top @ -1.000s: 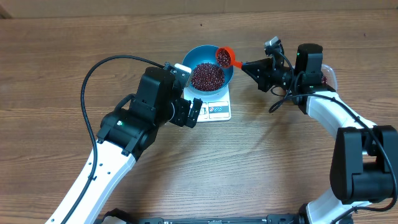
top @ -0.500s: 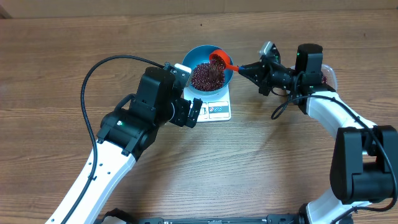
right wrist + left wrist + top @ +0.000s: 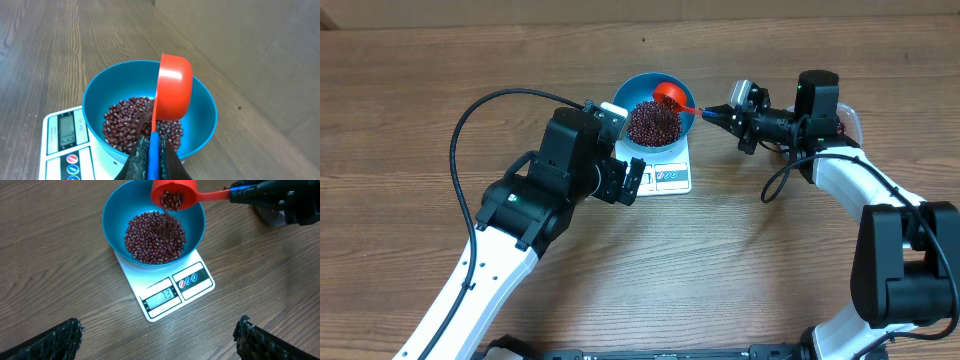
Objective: Scoop item into bowl and weigh 150g on scale
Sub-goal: 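Move the empty scoop with the right gripper back to the bean tub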
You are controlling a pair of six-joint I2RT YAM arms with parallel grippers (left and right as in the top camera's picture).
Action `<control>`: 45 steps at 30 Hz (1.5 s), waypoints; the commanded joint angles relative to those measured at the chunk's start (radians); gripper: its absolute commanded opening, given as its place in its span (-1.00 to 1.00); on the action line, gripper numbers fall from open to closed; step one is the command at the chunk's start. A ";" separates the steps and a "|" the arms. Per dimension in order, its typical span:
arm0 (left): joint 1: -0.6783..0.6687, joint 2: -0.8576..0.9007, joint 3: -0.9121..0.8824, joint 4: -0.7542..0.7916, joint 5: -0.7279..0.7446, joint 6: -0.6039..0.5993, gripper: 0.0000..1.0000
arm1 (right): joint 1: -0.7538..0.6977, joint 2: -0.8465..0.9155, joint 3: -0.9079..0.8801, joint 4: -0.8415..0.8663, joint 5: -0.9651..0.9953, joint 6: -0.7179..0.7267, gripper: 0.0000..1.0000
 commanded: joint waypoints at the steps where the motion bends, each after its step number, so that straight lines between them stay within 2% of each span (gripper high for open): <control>1: 0.004 -0.008 0.005 0.004 0.007 -0.014 0.99 | 0.005 0.003 -0.002 0.002 -0.022 -0.122 -0.92; 11: 0.004 -0.008 0.005 0.004 0.007 -0.014 0.99 | 0.005 0.003 -0.002 0.005 -0.023 -0.299 -0.92; 23: 0.004 -0.008 0.005 0.004 0.007 -0.014 0.99 | 0.005 0.003 -0.002 0.070 -0.122 -0.279 -0.93; 27: 0.005 -0.008 0.005 0.004 0.007 -0.014 0.99 | 0.005 0.002 -0.002 0.114 -0.204 -0.134 -0.93; 30: 0.004 -0.008 0.005 0.004 0.007 -0.014 0.98 | 0.003 -0.009 -0.002 0.217 -0.239 0.060 -0.93; 33: 0.004 -0.008 0.005 0.004 0.007 -0.014 0.99 | 0.006 -0.056 0.000 0.325 -0.255 0.329 -0.93; 36: 0.005 -0.008 0.005 0.004 0.007 -0.014 0.99 | 0.005 -0.115 0.000 0.347 -0.246 0.446 -0.93; 41: 0.004 -0.008 0.005 0.004 0.007 -0.014 0.99 | 0.000 -0.217 0.000 0.318 0.036 0.693 -0.93; 45: 0.005 -0.008 0.005 0.004 0.007 -0.014 0.99 | -0.016 -0.306 0.000 0.169 0.261 0.762 -0.93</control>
